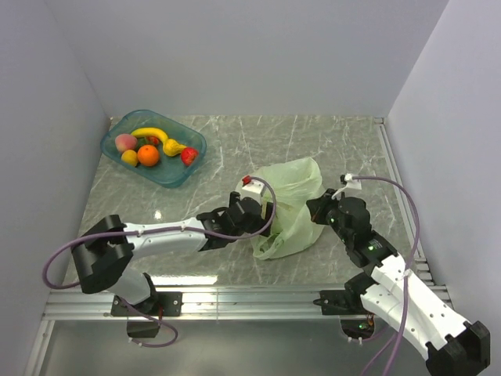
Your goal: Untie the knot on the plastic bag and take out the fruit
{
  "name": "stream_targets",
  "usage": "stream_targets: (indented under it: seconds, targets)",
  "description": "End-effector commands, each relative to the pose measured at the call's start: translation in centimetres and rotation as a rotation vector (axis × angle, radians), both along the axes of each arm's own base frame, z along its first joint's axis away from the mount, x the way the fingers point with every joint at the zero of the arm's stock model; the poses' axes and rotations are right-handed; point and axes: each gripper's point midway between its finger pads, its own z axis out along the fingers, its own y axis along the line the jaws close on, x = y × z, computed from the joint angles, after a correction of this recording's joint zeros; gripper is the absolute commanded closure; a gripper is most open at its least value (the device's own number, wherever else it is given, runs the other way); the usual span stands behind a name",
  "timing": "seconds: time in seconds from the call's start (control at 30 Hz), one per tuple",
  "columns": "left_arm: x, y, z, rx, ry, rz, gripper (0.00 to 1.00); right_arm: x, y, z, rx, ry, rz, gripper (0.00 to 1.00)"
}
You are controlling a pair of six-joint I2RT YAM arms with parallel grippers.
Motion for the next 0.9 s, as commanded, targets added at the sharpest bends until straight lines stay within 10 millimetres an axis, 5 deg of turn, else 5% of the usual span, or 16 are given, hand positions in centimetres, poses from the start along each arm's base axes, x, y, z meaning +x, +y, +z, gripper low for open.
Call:
stream_targets:
  seconds: [0.0,0.07,0.17,0.2,0.3,0.4,0.43,0.5,0.53,0.57,0.63,0.77,0.87]
  targets:
    - [1.3,-0.6,0.6,-0.052,0.002,0.037,0.12,0.5,-0.3,2.1,0.039,-0.073,-0.016,1.0]
    - [1.9,-0.2,-0.4,-0.06,0.017,0.065,0.17,0.6,-0.7,2.2,0.041,-0.077,-0.027,1.0]
    - [2.9,0.2,-1.0,-0.086,0.025,0.096,0.41,0.6,-0.8,2.1,0.043,-0.076,-0.024,1.0]
    - [3.2,0.6,-1.2,-0.091,0.027,0.108,0.65,0.5,-0.8,1.9,0.039,-0.072,-0.021,1.0]
    - [4.0,1.1,-0.9,-0.126,0.025,0.134,1.0,0.8,-1.7,1.5,0.027,-0.065,-0.065,1.0]
    - [5.2,3.6,0.0,-0.168,0.013,0.207,1.0,1.3,-4.1,0.3,0.044,-0.044,-0.182,1.0]
    - [5.7,5.9,-0.8,-0.166,0.024,0.263,1.0,1.2,-5.0,-0.7,0.047,-0.021,-0.223,1.0]
    - [6.1,8.5,1.4,-0.274,0.008,0.341,1.0,1.3,-6.5,-1.5,0.085,0.008,-0.307,1.0]
    - [6.3,11.4,0.1,-0.279,0.022,0.41,0.99,1.3,-7.5,-2.3,0.098,0.026,-0.347,1.0]
    - [6.2,12.5,2.2,-0.363,-0.005,0.436,0.99,1.5,-7.9,-2.6,0.125,0.036,-0.373,1.0]
    - [5.9,14.8,1.7,-0.411,0.006,0.476,0.99,1.6,-8.5,-3.6,0.156,0.068,-0.396,1.0]
    - [4.4,14.5,3.5,-0.538,0.019,0.4,1.0,1.9,-7.6,-4.4,0.164,0.107,-0.345,0.93]
    - [3.5,13.0,3.4,-0.576,0.065,0.31,1.0,1.9,-6.5,-2.3,0.097,0.056,-0.247,0.65]
